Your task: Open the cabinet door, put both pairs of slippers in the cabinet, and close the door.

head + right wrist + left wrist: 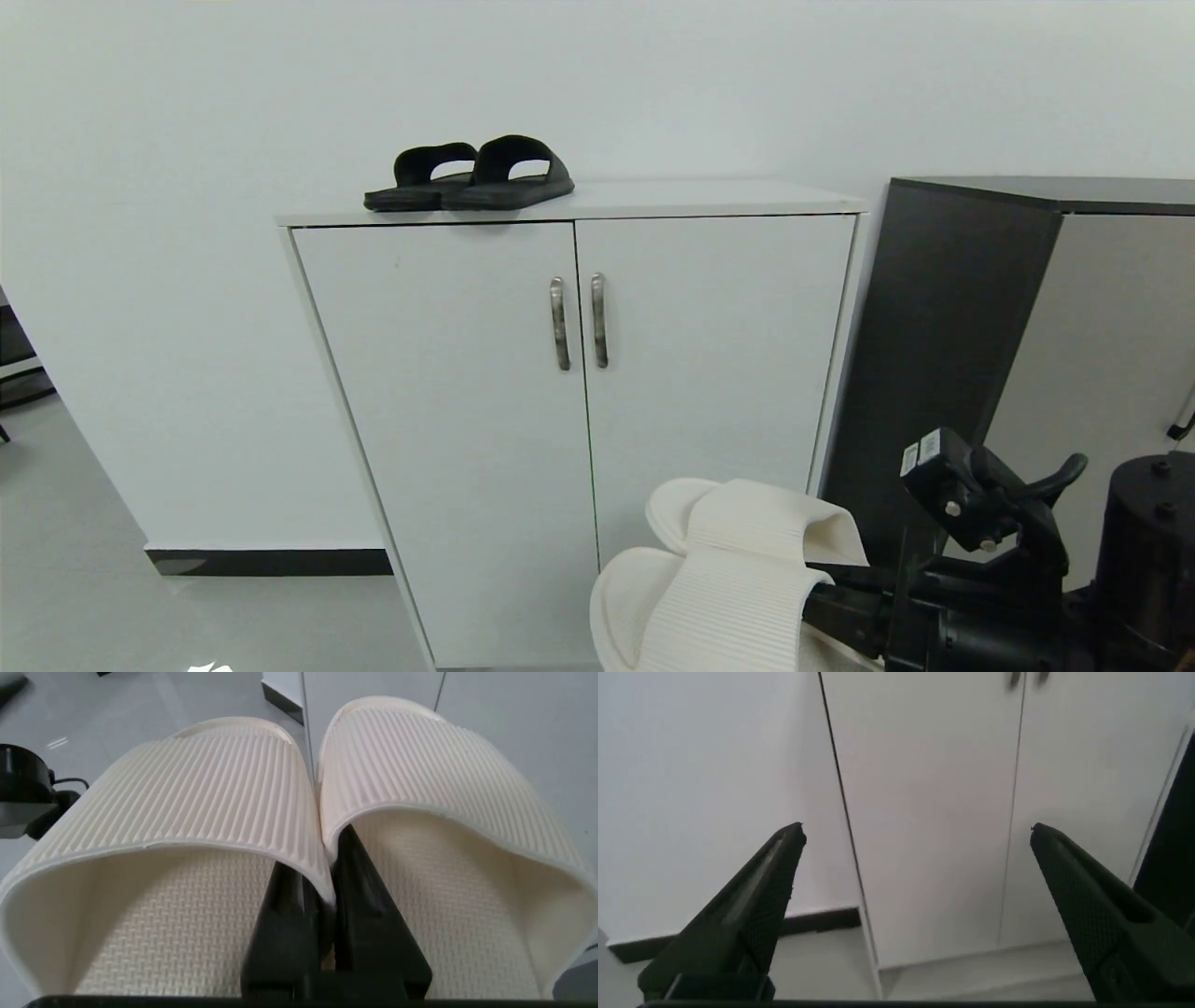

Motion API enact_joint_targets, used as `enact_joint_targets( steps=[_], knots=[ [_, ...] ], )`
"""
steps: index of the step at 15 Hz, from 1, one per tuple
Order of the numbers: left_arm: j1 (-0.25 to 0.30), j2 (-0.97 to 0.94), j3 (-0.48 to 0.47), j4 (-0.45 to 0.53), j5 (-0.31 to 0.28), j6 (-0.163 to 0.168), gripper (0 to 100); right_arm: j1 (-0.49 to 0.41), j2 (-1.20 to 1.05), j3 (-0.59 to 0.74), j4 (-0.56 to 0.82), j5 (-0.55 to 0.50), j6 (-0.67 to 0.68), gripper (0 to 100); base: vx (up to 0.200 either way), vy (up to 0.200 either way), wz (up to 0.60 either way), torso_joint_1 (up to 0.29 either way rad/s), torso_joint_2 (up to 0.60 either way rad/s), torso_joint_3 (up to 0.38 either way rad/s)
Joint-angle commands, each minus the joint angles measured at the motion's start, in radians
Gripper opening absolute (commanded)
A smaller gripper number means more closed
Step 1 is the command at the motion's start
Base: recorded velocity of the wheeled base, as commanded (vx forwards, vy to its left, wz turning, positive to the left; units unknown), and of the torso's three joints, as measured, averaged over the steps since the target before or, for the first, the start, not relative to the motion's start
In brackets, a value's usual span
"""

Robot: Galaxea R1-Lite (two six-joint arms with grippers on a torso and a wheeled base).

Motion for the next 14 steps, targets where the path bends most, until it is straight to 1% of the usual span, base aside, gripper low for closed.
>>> enact_joint_targets(
  steps=[1,2,3,4,5,6,7,8,10,11,12,13,14],
  knots=[
    [-0.004,0.217,-0.207,-0.008,-0.042,-0.085,100,0.0,0.003,0.0,0.0,0.001,0.0,0,0.0,0.0,0.0,0.0,0.0,0.0],
    [-0.006,0.318,-0.265,-0.015,-0.122,-0.093,100,0.0,0.004,0.0,0.0,0.001,0.0,0,0.0,0.0,0.0,0.0,0.0,0.0],
    [-0.006,0.396,-0.283,-0.035,-0.178,-0.097,100,0.0,0.004,0.0,0.0,-0.001,0.0,0,0.0,0.0,0.0,0.0,0.0,0.0],
    [-0.006,0.47,-0.288,-0.077,-0.235,-0.099,100,0.0,0.003,0.0,0.0,-0.001,0.0,0,0.0,0.0,0.0,0.0,0.0,0.0],
    [-0.006,0.544,-0.291,-0.139,-0.287,-0.099,100,0.0,0.003,0.0,0.0,-0.002,0.0,0,0.0,0.0,0.0,0.0,0.0,0.0],
    [-0.006,0.6,-0.293,-0.201,-0.318,-0.099,100,0.0,0.003,0.0,0.0,-0.004,0.0,0,0.0,0.0,0.0,0.0,0.0,0.0],
    [-0.008,0.657,-0.3,-0.259,-0.335,-0.099,100,0.0,0.003,0.0,0.0,-0.004,0.0,0,0.0,0.0,0.0,0.0,0.0,0.0],
    [-0.027,0.711,-0.317,-0.287,-0.356,-0.099,100,0.0,0.003,0.0,0.0,-0.004,0.0,0,0.0,0.0,0.0,0.0,0.0,0.0],
    [-0.11,0.795,-0.366,-0.291,-0.364,-0.105,100,0.0,0.004,0.0,0.0,-0.004,0.0,0,0.0,0.0,0.0,0.0,0.0,0.0],
    [-0.155,0.832,-0.386,-0.293,-0.364,-0.116,100,0.0,0.006,0.0,0.0,-0.004,0.0,0,0.0,0.0,0.0,0.0,0.0,0.0],
    [-0.233,0.883,-0.417,-0.294,-0.364,-0.137,100,0.0,0.007,-0.003,0.0,-0.004,0.002,0,0.0,0.0,0.0,0.0,0.0,0.0],
    [-0.255,0.899,-0.431,-0.294,-0.364,-0.149,100,0.0,0.009,-0.004,0.0,-0.004,0.002,0,0.0,0.0,0.0,0.0,0.0,0.0],
    [-0.301,0.949,-0.464,-0.308,-0.364,-0.183,100,0.0,0.01,-0.004,0.0,-0.004,0.002,0,0.0,0.0,0.0,0.0,0.0,0.0]
  ],
)
